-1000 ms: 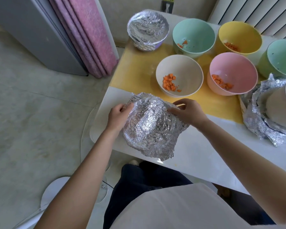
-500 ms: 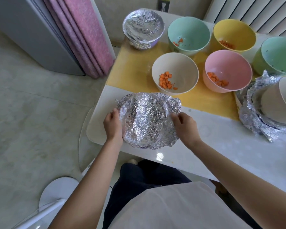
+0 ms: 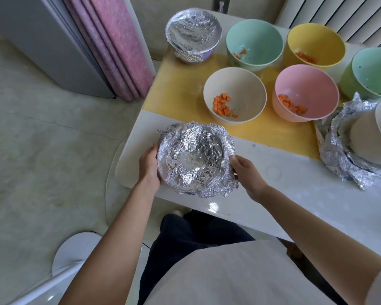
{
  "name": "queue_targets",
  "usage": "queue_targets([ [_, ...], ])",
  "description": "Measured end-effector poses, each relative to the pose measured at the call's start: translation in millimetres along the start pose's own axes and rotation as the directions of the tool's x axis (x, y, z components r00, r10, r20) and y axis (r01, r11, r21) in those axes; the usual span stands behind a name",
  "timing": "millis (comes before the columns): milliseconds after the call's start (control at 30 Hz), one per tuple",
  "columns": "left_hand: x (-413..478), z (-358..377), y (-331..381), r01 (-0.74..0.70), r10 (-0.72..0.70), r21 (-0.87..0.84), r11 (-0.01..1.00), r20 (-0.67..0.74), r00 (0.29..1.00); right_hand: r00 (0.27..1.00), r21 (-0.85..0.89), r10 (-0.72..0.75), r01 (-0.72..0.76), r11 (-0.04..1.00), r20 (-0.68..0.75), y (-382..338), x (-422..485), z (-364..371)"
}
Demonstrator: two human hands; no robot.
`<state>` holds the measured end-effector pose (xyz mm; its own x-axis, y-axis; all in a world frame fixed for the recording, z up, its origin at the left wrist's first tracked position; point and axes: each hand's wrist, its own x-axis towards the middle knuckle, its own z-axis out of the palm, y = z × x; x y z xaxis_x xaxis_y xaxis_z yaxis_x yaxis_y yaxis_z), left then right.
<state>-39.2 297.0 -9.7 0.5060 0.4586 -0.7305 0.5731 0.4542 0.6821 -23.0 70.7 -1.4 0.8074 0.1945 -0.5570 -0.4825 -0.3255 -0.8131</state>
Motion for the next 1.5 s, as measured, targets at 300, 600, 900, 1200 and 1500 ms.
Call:
queue_targets([
  [300,-6,1,-3,-0.026,0.030,0.069,0.997,-0.056,0.998,0.968,-0.119,-0.040,0.010,0.993,-0.246,-5,1,3],
  [600,-6,-2,-23,-0.137,0.145,0.082,0.987,-0.101,0.984,0.734,-0.708,-0.670,0.533,0.464,0.114,-40,15,26],
  [900,-17,0,-19,-0.283,0.321,0.220,0.934,-0.162,0.933,0.801,-0.801,-0.575,0.449,0.396,0.165,-25,39,35],
  [1200,-30,19,-7,-0.738,0.585,0.608,-0.293,0.725,0.364,0.816,-0.833,-0.549,0.422,0.357,0.178,-26,39,38],
  [1500,-2,22,6,-0.709,0.550,0.663,-0.242,0.695,0.462,0.809,-0.743,-0.559,0.484,0.463,0.179,-23,41,35],
])
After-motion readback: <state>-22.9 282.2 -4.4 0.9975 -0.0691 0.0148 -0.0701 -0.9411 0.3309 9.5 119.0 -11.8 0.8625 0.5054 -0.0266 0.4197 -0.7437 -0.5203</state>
